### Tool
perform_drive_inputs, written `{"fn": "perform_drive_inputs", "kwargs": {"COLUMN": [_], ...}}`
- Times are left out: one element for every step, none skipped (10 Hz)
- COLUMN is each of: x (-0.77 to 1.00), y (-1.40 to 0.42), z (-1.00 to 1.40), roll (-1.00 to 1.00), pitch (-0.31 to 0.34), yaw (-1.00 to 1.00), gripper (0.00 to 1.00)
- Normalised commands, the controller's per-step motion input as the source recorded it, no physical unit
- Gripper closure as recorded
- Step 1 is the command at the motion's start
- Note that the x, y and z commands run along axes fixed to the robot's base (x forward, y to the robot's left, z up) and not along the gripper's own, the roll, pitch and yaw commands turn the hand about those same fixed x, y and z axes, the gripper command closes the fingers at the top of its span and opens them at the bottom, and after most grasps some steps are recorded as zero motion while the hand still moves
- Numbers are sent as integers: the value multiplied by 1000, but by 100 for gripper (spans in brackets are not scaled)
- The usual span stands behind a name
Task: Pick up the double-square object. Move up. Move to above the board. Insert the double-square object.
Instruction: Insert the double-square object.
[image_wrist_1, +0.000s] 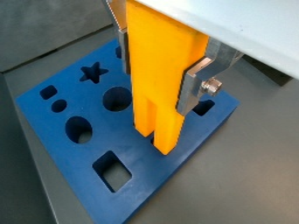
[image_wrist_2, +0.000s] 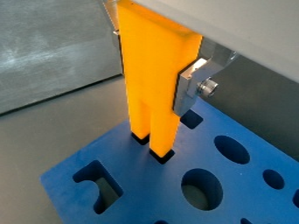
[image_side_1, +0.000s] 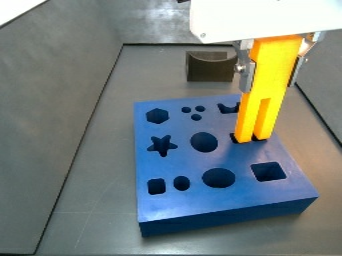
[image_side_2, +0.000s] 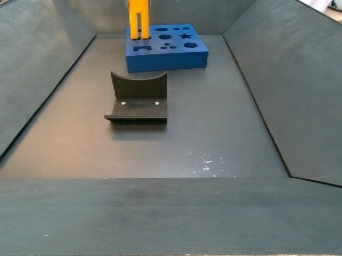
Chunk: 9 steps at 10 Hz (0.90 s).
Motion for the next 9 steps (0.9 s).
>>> {"fn": "perform_drive_inputs", "kwargs": {"x": [0, 0, -117, -197, -183, -166, -117, 0, 157], "y": [34, 63, 80, 97, 69, 0, 0, -80, -131], "z": [-114, -174, -237, -240, -191, -200, -294, -291, -220], "roll": [0, 37, 89, 100, 53, 50, 93, 104, 67], "pitch": [31, 51, 64, 73, 53, 36, 0, 0, 0], "yaw": [0, 0, 0, 0, 0, 0, 0, 0, 0], "gripper": [100, 100, 100, 100, 100, 100, 100, 100, 100]}}
